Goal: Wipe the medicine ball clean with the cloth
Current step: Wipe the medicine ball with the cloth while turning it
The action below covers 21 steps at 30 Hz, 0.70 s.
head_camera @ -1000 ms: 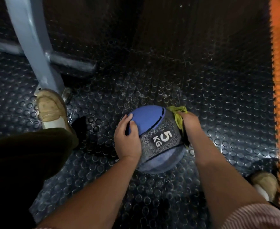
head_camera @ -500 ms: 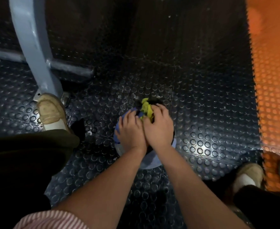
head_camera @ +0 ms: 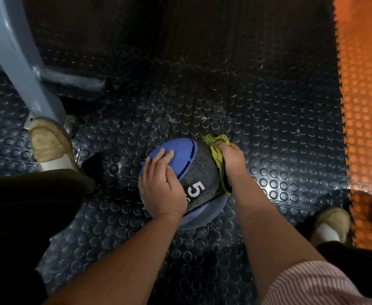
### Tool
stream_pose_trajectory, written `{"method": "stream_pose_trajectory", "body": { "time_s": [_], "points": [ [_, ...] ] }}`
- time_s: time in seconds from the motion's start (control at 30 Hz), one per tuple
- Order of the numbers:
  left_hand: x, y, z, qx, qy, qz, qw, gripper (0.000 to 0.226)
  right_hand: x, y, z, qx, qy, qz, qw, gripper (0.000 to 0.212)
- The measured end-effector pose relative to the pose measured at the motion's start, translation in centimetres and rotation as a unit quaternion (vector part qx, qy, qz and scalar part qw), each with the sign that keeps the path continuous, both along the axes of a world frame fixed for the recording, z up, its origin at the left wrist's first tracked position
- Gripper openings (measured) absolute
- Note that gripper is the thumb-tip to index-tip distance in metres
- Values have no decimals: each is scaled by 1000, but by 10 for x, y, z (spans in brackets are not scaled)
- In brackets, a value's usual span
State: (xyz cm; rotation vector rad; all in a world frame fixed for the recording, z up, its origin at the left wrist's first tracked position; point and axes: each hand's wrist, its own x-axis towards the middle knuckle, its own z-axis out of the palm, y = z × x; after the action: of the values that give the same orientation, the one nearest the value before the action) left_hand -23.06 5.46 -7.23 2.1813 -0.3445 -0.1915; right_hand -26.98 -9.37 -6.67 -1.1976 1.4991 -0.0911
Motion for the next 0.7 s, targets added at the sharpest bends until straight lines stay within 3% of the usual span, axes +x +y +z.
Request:
{"method": "stream_pose_trajectory", "body": {
  "time_s": [0.23,0.33,0.47,0.57,0.7],
  "points": [
    [5,-4,-1,10,10,23,1000,50,4,17,7,-71,-6,18,997,20],
    [6,-4,2,14,26,38,999,46,11,42,18,-182,23,37,982,20],
    [10,-2,-3,18,28,40,999,50,31,87,31,-375,20,107,921,42],
    [11,1,-5,0,23,57,998,60,33,91,33,-361,4,170,917,44],
    [6,-6,0,-2,22,75,997,49,27,63,30,-298,-3,182,937,40]
  ]
}}
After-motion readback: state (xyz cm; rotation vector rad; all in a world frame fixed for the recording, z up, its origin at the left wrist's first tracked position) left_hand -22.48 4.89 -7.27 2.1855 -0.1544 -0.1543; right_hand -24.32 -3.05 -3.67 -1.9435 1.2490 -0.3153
